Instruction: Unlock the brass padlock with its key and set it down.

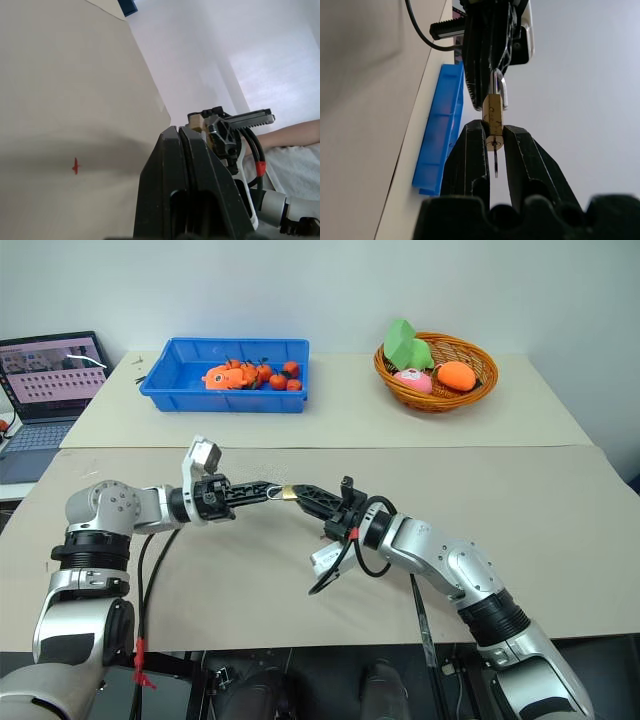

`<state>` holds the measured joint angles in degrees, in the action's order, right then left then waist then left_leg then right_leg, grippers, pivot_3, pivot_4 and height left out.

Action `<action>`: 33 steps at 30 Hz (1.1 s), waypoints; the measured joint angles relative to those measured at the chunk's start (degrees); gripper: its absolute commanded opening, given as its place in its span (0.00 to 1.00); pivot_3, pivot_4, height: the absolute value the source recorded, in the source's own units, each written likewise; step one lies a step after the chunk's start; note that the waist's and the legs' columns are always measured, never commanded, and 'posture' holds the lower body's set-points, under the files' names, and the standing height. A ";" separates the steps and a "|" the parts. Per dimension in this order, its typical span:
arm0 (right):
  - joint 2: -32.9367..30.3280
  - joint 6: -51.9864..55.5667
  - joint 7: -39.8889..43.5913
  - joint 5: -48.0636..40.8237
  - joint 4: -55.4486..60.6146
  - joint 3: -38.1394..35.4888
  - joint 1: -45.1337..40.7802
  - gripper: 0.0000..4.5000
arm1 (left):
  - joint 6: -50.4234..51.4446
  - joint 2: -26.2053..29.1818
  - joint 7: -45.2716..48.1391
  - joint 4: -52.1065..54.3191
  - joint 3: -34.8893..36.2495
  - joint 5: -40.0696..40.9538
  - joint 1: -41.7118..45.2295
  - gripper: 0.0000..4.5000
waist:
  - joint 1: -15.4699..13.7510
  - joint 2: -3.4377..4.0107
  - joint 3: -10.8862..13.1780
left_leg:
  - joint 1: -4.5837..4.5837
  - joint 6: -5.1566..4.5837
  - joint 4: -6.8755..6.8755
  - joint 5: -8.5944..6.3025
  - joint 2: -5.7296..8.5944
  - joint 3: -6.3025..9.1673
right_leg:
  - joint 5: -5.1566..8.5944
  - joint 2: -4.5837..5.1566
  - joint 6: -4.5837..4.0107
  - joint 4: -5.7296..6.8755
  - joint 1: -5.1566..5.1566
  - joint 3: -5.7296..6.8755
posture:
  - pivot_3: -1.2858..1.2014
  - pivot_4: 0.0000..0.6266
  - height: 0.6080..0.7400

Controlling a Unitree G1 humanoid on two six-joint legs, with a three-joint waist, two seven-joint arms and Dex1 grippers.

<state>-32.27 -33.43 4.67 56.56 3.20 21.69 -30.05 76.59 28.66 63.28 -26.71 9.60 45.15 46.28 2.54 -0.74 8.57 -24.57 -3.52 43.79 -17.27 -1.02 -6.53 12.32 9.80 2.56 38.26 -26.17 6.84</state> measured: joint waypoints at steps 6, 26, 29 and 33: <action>0.00 0.00 0.00 0.00 -0.51 0.03 -0.02 0.02 | 0.79 0.53 0.49 1.20 0.00 0.31 0.00 0.01 | 0.00 0.00 0.00 | 0.01 0.00 0.00 0.00 0.00 0.00 | 0.00 0.00 0.00 0.01 0.00 0.00 | 0.52 0.24 0.57; 0.99 0.87 2.87 -1.69 -3.03 0.14 -0.29 0.02 | -0.67 1.47 1.69 1.21 -2.26 -0.14 0.00 0.01 | -0.01 0.00 0.00 | 0.01 0.00 0.00 0.00 0.00 0.00 | -0.01 0.00 -0.01 0.00 0.01 0.00 | 0.52 0.24 0.57; 1.03 0.92 3.22 -1.74 -3.61 0.14 -0.56 0.02 | -1.11 1.67 1.93 1.21 -2.81 -0.19 0.00 0.01 | 0.00 0.00 0.00 | 0.01 0.00 0.00 0.00 0.00 0.00 | -0.01 0.00 -0.01 0.00 0.00 0.00 | 0.52 0.24 0.57; 1.09 0.95 4.14 -2.16 -3.88 0.20 -0.56 0.02 | -1.40 1.91 1.98 1.21 -3.04 -0.21 -0.01 0.01 | 0.00 0.00 0.00 | 0.01 0.00 0.00 0.00 0.00 0.00 | -0.01 0.00 -0.01 0.00 0.00 0.00 | 0.52 0.24 0.57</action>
<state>-31.18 -32.48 8.80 54.40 -0.68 21.88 -30.61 75.19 30.57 65.26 -25.51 6.56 44.94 46.28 2.54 -0.74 8.57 -24.57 -3.51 43.79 -17.27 -1.01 -6.53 12.31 9.80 2.54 38.26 -26.17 6.84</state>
